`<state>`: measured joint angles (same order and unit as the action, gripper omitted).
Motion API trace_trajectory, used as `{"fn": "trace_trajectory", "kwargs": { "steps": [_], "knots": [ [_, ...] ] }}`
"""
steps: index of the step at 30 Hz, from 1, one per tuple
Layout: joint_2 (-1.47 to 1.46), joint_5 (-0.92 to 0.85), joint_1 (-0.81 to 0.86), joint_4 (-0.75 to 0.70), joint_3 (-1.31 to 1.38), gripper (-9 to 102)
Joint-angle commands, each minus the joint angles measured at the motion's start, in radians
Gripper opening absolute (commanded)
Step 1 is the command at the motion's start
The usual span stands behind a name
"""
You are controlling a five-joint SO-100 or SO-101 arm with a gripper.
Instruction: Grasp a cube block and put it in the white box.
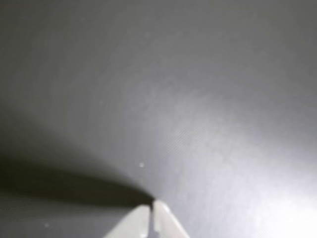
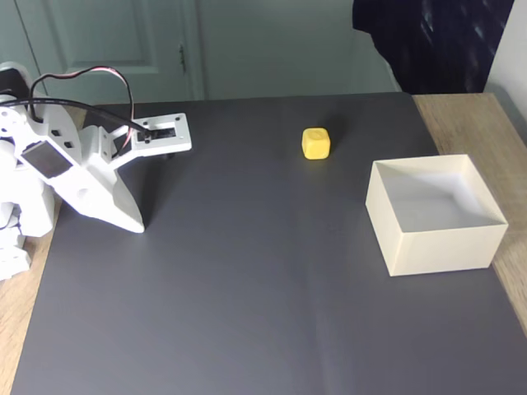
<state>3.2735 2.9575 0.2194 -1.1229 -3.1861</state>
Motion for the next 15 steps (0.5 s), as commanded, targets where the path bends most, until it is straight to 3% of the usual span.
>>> {"fn": "trace_trajectory", "kwargs": {
  "steps": [1, 11, 15],
  "knots": [
    [0.008, -0.005, 0.006, -0.003, 0.002, 1],
    [0.008, 0.014, 0.092, 0.006, 0.002, 1],
    [0.008, 0.028, 0.112, 0.084, 0.002, 2]
  ]
}}
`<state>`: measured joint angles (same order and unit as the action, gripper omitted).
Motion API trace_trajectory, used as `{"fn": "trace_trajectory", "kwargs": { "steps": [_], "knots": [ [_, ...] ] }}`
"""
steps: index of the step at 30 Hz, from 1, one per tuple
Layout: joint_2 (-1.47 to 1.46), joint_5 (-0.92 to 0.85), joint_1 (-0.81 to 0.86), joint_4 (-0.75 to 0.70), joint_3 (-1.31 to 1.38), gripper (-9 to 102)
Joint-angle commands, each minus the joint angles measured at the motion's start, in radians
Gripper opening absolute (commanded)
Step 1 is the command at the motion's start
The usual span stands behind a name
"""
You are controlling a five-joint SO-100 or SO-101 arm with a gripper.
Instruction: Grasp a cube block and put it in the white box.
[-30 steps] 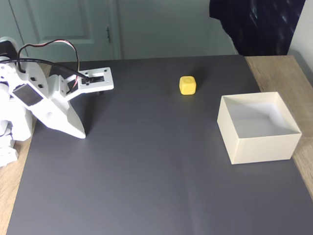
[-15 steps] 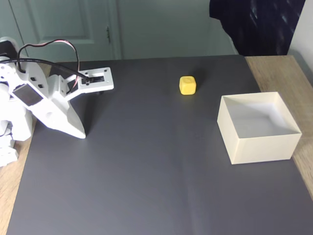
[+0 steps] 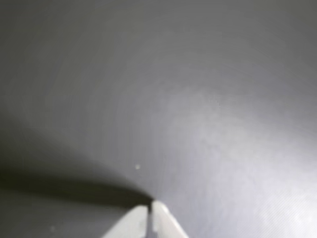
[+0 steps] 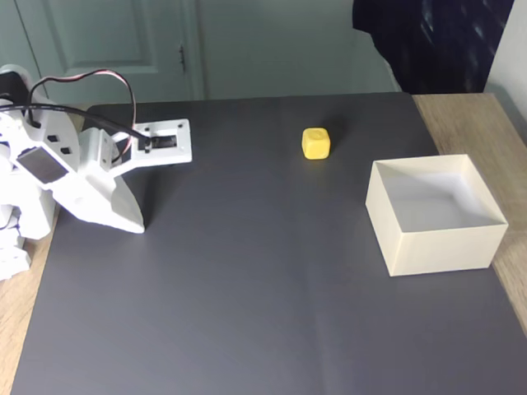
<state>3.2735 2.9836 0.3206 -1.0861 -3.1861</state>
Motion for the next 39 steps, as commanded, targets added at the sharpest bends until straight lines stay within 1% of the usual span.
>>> {"fn": "trace_trajectory", "kwargs": {
  "steps": [1, 3, 7, 11, 13, 16, 21, 24, 29, 39],
  "knots": [
    [0.008, 0.009, 0.012, 0.069, 0.002, 2],
    [0.008, 0.023, 0.012, 0.104, 0.002, 3],
    [0.008, 0.023, -0.014, 0.117, 0.018, 3],
    [0.003, 0.014, -0.084, 0.126, 0.061, 2],
    [-0.051, 0.002, -0.120, 0.172, 0.094, 2],
    [-0.256, -0.012, -0.161, 0.296, 0.192, 1],
    [-0.690, -0.005, -0.202, 0.506, 0.445, 0],
    [-0.907, -0.003, -0.213, 0.589, 0.612, 0],
    [-1.178, -0.011, -0.233, 0.630, 0.874, 0],
    [-1.623, -0.028, -0.267, 0.647, 1.322, 0]
  ]
}}
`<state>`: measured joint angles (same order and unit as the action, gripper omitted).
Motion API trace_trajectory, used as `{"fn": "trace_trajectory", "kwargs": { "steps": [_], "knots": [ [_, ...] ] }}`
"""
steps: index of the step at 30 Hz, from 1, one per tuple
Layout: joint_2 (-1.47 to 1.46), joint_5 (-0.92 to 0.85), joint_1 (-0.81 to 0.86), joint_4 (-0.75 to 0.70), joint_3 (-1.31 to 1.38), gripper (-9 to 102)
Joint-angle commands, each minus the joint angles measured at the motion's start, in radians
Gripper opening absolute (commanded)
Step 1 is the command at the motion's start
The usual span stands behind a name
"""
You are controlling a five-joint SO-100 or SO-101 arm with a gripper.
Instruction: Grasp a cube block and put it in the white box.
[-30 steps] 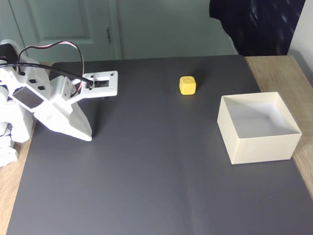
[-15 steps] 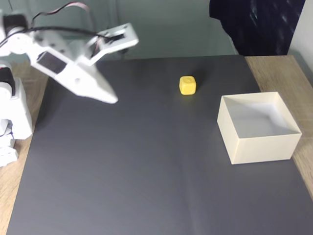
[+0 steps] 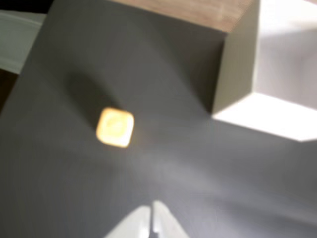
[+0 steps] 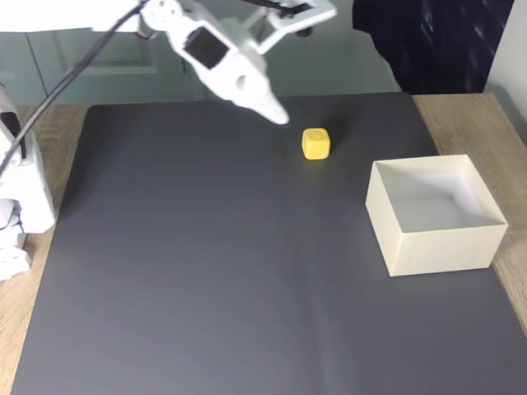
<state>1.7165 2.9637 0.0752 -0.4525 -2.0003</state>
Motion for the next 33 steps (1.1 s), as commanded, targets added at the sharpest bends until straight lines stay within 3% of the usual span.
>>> {"fn": "trace_trajectory", "kwargs": {
  "steps": [1, 11, 22, 33],
  "knots": [
    [-0.103, -0.009, -0.021, 0.014, 0.173, 0],
    [-0.370, -0.012, -0.023, 0.009, 0.426, 0],
    [-0.449, -0.025, -0.049, 0.021, 0.428, 1],
    [-0.456, -0.012, -0.015, -0.003, 0.428, 27]
  ]
}}
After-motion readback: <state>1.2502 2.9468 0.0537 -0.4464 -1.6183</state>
